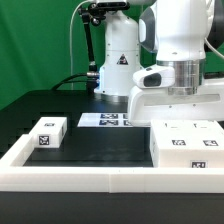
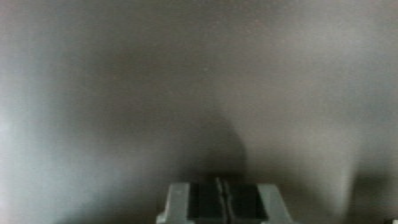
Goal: Assemble cabinet
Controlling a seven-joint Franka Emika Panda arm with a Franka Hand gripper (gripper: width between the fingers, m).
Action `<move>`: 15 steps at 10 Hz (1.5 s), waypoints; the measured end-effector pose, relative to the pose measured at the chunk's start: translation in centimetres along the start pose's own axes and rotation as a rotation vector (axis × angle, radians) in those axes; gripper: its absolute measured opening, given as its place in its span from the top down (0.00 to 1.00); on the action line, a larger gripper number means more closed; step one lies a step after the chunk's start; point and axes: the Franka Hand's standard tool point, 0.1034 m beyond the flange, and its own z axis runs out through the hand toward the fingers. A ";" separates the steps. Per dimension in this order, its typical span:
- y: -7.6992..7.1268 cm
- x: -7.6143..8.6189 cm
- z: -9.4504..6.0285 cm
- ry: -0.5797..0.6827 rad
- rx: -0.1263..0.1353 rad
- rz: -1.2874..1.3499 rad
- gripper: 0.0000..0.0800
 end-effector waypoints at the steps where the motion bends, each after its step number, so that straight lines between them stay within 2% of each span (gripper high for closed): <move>1: 0.0 0.0 -0.4 0.004 0.000 -0.008 1.00; 2: -0.1 -0.1 -1.8 0.000 -0.002 -0.025 1.00; 3: -0.3 -0.1 -3.9 0.001 -0.005 -0.041 1.00; 5: -0.3 0.1 -4.6 -0.002 -0.006 -0.044 1.00; 6: -0.4 0.3 -5.8 -0.005 -0.008 -0.046 1.00; 8: -0.3 0.1 -5.1 -0.008 -0.007 -0.045 1.00; 10: -0.3 0.1 -5.2 -0.007 -0.007 -0.045 1.00; 12: -0.2 0.4 -7.2 -0.015 -0.011 -0.048 1.00; 15: -0.3 1.1 -9.2 -0.058 -0.014 -0.052 1.00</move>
Offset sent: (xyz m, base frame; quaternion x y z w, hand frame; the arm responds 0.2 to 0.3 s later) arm -0.0059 0.0028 0.0286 0.0050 -0.0099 -0.0205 0.9997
